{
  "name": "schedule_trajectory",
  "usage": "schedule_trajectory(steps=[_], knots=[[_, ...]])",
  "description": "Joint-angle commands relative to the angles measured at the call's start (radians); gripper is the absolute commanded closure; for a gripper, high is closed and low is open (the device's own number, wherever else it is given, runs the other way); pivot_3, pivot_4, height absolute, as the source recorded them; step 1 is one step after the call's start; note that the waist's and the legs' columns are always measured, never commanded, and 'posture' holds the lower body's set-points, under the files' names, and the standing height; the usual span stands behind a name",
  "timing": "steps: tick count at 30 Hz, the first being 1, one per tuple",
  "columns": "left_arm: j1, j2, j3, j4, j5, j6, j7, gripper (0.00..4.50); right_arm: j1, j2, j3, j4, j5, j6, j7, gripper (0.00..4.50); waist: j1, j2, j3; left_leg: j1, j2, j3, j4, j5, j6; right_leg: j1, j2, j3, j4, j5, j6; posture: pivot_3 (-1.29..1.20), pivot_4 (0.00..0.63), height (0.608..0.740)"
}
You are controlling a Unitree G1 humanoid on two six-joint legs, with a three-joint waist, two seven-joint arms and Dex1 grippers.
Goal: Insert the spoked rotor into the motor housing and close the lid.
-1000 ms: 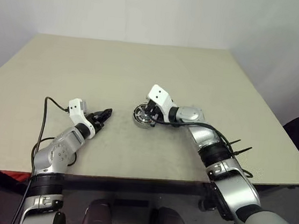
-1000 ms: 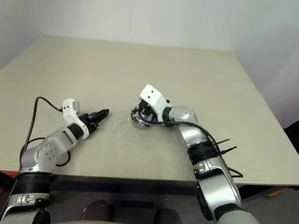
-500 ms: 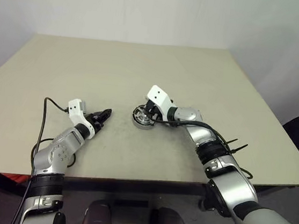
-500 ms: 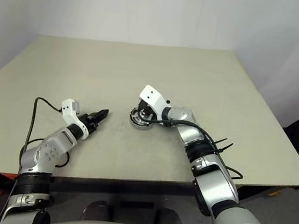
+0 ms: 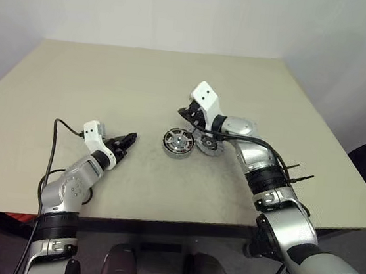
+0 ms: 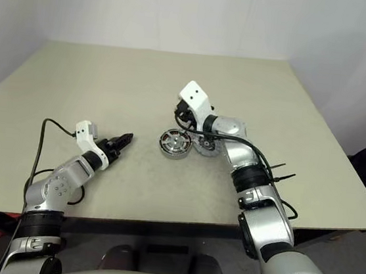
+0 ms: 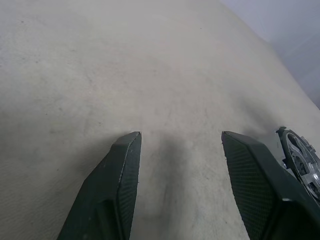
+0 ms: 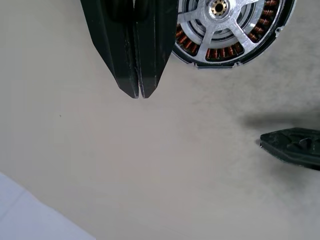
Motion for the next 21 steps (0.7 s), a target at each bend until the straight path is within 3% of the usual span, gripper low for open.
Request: schedule_trajectory(steps=[1,2,5,12,16,21], knots=[[-0.014,0.002,-0.008,-0.021,-0.001,-0.015,-0.010,1.78,0.025,-0.011,-0.088,-0.095,0.107,0.160,0.011,4.46,0.002,0.000,0.000,0.000,0.000,0.000,0.000,0.000,0.001,0.000,0.000,0.000,0.000,0.000,0.000,0.00,0.000,0.740],[-0.014,0.001,-0.011,-0.020,0.001,-0.016,-0.011,1.78,0.048,-0.023,-0.112,-0.136,0.148,0.233,0.027,4.46,0.004,0.000,0.000,0.000,0.000,0.000,0.000,0.000,0.000,0.000,0.000,0.000,0.000,0.000,0.000,0.00,0.000,0.740],[-0.010,-0.001,-0.017,-0.019,0.004,-0.018,-0.014,1.78,0.141,-0.074,-0.191,-0.274,0.273,0.448,0.060,3.85,0.019,0.000,0.000,0.002,0.000,0.000,0.000,0.000,0.000,0.002,0.000,0.000,0.001,0.000,0.000,0.00,0.000,0.740],[-0.017,0.003,-0.026,0.005,0.008,-0.012,-0.029,1.78,0.242,-0.088,-0.474,-0.387,0.503,0.854,-0.105,1.46,0.029,0.000,0.000,0.003,0.000,0.000,0.000,0.001,-0.001,0.002,0.000,0.000,0.001,0.000,0.000,0.00,0.000,0.740],[-0.030,0.006,-0.037,0.020,0.014,-0.006,-0.038,1.78,0.263,-0.047,-0.652,-0.378,0.600,1.113,-0.221,1.46,0.033,0.000,0.000,0.004,-0.001,0.000,-0.002,0.004,-0.006,0.003,0.000,0.000,0.001,0.000,0.000,0.00,0.000,0.740],[-0.036,0.015,-0.040,0.027,0.016,-0.002,-0.045,1.78,0.284,-0.011,-0.772,-0.402,0.624,1.301,-0.319,1.46,0.047,0.001,0.000,0.005,-0.001,0.000,-0.005,0.005,-0.009,0.002,0.000,0.001,0.000,0.000,0.001,0.00,0.000,0.740]])
